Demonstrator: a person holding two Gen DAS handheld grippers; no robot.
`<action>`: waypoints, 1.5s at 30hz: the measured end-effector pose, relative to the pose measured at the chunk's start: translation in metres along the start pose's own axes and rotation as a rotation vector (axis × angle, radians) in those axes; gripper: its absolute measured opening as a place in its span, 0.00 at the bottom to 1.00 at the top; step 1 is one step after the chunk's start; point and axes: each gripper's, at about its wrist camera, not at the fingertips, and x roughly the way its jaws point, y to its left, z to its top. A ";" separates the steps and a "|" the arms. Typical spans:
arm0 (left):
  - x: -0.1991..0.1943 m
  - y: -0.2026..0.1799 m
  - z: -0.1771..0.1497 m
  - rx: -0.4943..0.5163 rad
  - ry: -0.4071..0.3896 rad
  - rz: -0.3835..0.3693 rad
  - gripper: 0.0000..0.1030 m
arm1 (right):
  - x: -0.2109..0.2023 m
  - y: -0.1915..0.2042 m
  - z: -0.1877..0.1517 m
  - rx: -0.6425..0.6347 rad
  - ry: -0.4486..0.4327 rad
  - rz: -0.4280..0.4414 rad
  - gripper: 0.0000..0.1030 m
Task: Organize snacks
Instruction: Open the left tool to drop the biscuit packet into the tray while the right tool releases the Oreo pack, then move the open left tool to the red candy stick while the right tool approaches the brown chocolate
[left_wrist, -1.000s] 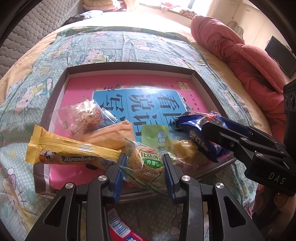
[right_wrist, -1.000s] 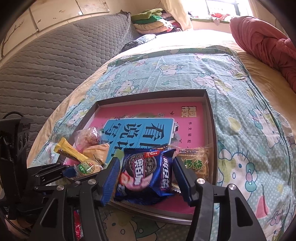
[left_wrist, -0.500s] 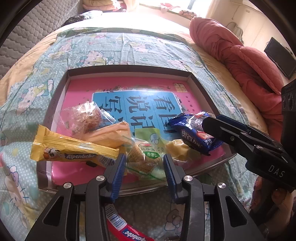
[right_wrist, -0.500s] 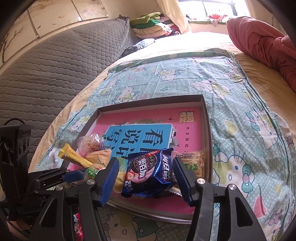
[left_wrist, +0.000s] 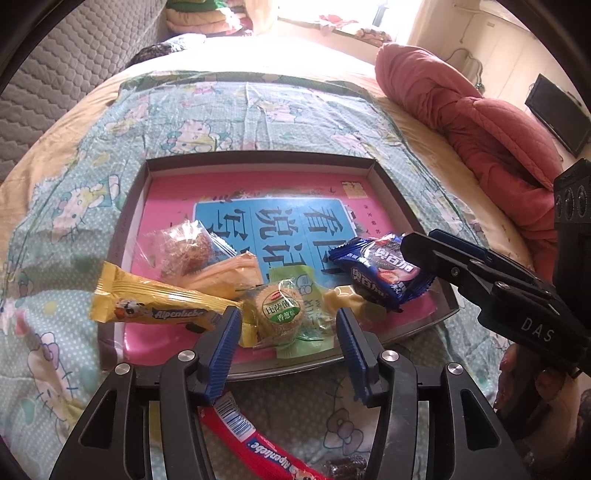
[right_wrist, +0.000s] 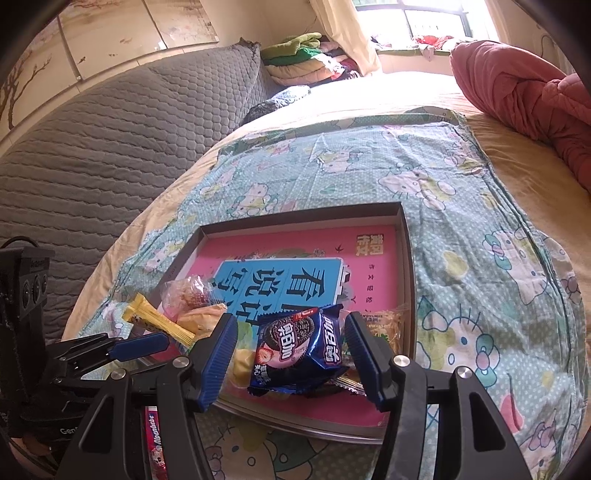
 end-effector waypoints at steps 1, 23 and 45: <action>-0.002 0.001 0.000 -0.003 -0.003 -0.001 0.54 | -0.001 0.000 0.000 -0.001 -0.004 0.003 0.58; -0.049 0.006 0.003 0.003 -0.070 0.054 0.61 | -0.030 0.021 0.003 -0.073 -0.070 0.057 0.63; -0.061 0.019 -0.019 -0.005 -0.012 0.052 0.64 | -0.052 0.051 -0.028 -0.186 -0.035 0.128 0.64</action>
